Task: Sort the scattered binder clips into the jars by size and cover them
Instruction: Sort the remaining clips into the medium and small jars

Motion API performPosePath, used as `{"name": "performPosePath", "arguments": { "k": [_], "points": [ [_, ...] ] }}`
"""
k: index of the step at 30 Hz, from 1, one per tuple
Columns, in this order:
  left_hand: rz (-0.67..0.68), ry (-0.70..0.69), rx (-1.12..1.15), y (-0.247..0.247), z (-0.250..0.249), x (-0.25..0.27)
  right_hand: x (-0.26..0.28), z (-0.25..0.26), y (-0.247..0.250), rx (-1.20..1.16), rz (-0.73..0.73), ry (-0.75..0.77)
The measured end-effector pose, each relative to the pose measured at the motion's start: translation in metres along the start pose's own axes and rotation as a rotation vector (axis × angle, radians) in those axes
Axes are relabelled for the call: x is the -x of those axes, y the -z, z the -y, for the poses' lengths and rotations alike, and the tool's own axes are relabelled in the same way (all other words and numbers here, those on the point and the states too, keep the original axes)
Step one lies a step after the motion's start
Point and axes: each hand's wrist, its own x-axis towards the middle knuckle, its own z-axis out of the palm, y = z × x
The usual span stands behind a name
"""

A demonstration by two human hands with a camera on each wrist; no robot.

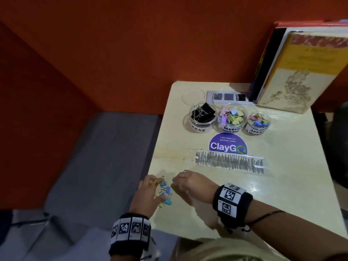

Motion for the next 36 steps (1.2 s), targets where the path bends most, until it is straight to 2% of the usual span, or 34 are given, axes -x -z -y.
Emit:
{"name": "performPosePath", "arguments": {
  "k": [2, 6, 9, 11, 13, 15, 19, 24, 29, 33, 36],
  "points": [
    [0.033, 0.01, 0.009, -0.003, 0.007, 0.004, -0.004, 0.012, -0.002, 0.009, 0.023, 0.073],
    [0.004, -0.035, 0.043, 0.0, 0.016, -0.007, -0.008, 0.029, -0.005, 0.117, 0.043, 0.308],
    [0.101, -0.133, -0.005, 0.006, 0.013, -0.019, -0.008, 0.029, -0.018, 0.243, 0.079, 0.39],
    [0.137, -0.139, 0.036, 0.009, 0.011, -0.022, -0.006, 0.022, -0.022, 0.262, 0.098, 0.337],
    [0.162, -0.132, 0.086, 0.006, 0.014, -0.021, -0.002, 0.008, -0.019, 0.183, 0.124, 0.251],
    [0.204, -0.117, 0.068, 0.002, 0.017, -0.02, 0.005, -0.002, -0.013, 0.134, 0.08, 0.258],
    [0.158, -0.137, 0.021, -0.003, 0.005, -0.024, 0.013, -0.01, -0.005, 0.109, -0.038, 0.242],
    [0.131, -0.118, -0.006, -0.009, -0.011, -0.036, 0.011, -0.016, -0.003, 0.114, -0.125, 0.02],
    [0.084, -0.11, -0.071, -0.019, -0.019, -0.043, 0.013, -0.029, -0.004, 0.202, -0.099, 0.024],
    [0.018, -0.123, -0.065, -0.026, -0.025, -0.048, 0.018, -0.033, 0.007, 0.292, -0.167, 0.041],
    [-0.017, -0.11, -0.042, -0.028, -0.028, -0.054, 0.025, -0.032, 0.01, 0.222, -0.203, 0.022]
  ]
}}
